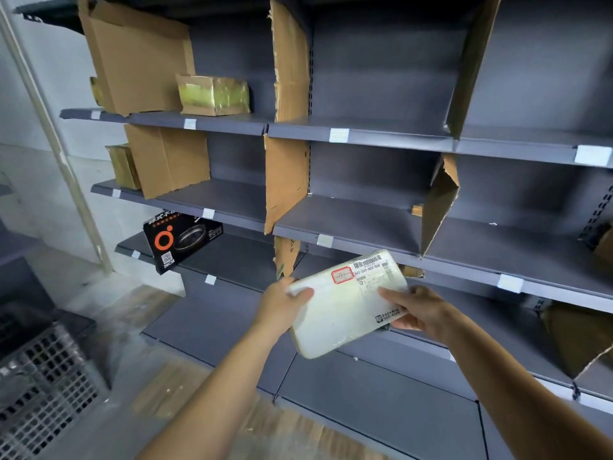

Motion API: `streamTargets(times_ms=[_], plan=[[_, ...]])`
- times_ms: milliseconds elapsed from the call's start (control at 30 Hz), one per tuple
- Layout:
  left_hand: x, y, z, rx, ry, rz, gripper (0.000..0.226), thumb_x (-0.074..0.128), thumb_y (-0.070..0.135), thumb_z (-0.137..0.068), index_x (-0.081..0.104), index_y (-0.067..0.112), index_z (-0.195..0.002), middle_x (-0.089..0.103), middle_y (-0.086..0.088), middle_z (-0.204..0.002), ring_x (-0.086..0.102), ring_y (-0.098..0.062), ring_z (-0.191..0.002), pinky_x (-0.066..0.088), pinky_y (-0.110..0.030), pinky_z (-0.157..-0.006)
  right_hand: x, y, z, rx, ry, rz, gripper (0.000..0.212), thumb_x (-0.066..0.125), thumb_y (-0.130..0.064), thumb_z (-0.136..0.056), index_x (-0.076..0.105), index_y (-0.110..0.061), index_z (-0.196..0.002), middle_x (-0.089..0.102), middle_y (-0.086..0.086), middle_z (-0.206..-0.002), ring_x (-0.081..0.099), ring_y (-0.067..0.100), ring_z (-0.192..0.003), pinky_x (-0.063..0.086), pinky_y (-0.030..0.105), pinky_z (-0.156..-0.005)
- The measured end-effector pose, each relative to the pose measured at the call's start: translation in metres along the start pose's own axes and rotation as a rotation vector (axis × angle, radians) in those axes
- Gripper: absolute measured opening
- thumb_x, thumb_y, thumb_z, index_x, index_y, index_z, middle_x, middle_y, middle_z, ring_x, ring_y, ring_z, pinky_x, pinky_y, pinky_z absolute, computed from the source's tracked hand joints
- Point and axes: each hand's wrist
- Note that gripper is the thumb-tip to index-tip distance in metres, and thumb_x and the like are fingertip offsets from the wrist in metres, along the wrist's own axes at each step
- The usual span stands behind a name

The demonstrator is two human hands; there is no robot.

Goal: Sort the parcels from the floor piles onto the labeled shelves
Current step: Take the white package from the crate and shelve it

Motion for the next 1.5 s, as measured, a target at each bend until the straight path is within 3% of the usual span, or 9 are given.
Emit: streamTargets(times_ms=[233,400,567,733,967,1133,1267,1367,1500], plan=[[-0.052,-0.017,-0.051,0.064,-0.107,-0.066,0.023,0.06,0.028,-0.089,0.064,0.014,-0.106,0.068,-0.007,-0.098,0.065,-0.028,-0.092,0.058,-0.048,-0.08,0.055,-0.009,-0.018,0.057,0.114,-0.006,0.039,0.077,-0.031,-0.083,0.067,-0.003,-0.108,0.076,0.015,-0.096,0.072,0.031,-0.093,0.057,0.047,-0.09],[-0.06,-0.023,-0.067,0.033,-0.234,-0.055,0.025,0.062,0.031,-0.088,0.057,0.015,-0.107,0.065,-0.003,-0.098,0.065,-0.022,-0.084,0.059,-0.04,-0.065,0.065,-0.022,-0.007,0.027,0.252,-0.002,0.058,0.084,-0.047,-0.068,0.066,-0.009,-0.108,0.075,0.013,-0.098,0.072,0.027,-0.092,0.06,0.043,-0.081],[-0.031,-0.021,-0.064,-0.07,-0.46,0.012,0.03,0.064,0.032,-0.089,0.051,0.011,-0.106,0.064,-0.011,-0.106,0.068,-0.027,-0.089,0.062,-0.044,-0.068,0.044,-0.035,0.021,0.024,0.418,-0.038,0.027,0.079,-0.032,-0.081,0.061,-0.021,-0.098,0.07,0.011,-0.104,0.069,0.027,-0.094,0.062,0.041,-0.069],[0.013,-0.005,-0.059,-0.023,-0.665,-0.187,0.034,0.057,0.046,-0.091,0.047,0.018,-0.107,0.066,-0.002,-0.102,0.07,-0.022,-0.08,0.056,-0.034,-0.072,0.005,-0.028,0.049,0.076,0.548,-0.018,0.029,0.078,-0.029,-0.082,0.059,-0.016,-0.099,0.071,0.014,-0.107,0.072,0.029,-0.091,0.062,0.044,-0.073],[0.087,0.025,-0.039,0.063,-0.857,-0.23,0.046,0.066,0.058,-0.075,0.055,0.024,-0.103,0.067,0.001,-0.103,0.065,-0.018,-0.085,0.049,-0.028,-0.067,-0.065,-0.002,0.083,0.137,0.538,0.056,0.068,0.081,-0.044,-0.063,0.059,-0.014,-0.119,0.073,0.009,-0.105,0.074,0.027,-0.088,0.061,0.045,-0.076],[0.149,0.055,-0.013,0.151,-0.925,-0.236,0.066,0.073,0.069,-0.062,0.058,0.034,-0.115,0.071,0.012,-0.108,0.068,-0.012,-0.098,0.058,-0.037,-0.082,-0.11,0.012,0.096,0.111,0.467,0.101,0.016,0.072,-0.022,-0.089,0.062,-0.013,-0.098,0.071,0.021,-0.108,0.071,0.033,-0.091,0.06,0.047,-0.082],[0.205,0.073,0.009,0.127,-0.944,-0.166,0.064,0.073,0.058,-0.059,0.055,0.035,-0.116,0.071,0.007,-0.11,0.069,-0.018,-0.101,0.057,-0.045,-0.086,-0.162,0.033,0.093,0.064,0.456,0.171,0.028,0.072,-0.021,-0.088,0.063,-0.007,-0.11,0.07,0.016,-0.105,0.07,0.029,-0.093,0.061,0.044,-0.076],[0.248,0.089,0.027,0.077,-0.911,-0.072,0.061,0.076,0.05,-0.064,0.055,0.031,-0.118,0.07,0.005,-0.114,0.067,-0.017,-0.106,0.052,-0.049,-0.098,-0.207,0.042,0.089,0.037,0.425,0.213,0.019,0.073,-0.024,-0.087,0.064,-0.013,-0.099,0.069,0.012,-0.098,0.068,0.023,-0.083,0.061,0.038,-0.066],[0.299,0.104,0.041,0.043,-0.862,-0.011,0.034,0.07,0.023,-0.09,0.054,0.024,-0.12,0.068,0.007,-0.114,0.065,-0.012,-0.104,0.053,-0.03,-0.092,-0.258,0.052,0.085,0.019,0.377,0.273,0.013,0.07,-0.023,-0.09,0.063,-0.013,-0.094,0.067,0.01,-0.088,0.064,0.017,-0.07,0.055,0.028,-0.057]])
Point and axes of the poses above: each hand's wrist, its own z-axis away from the middle knuckle, its own x-axis out of the palm, y = z × x
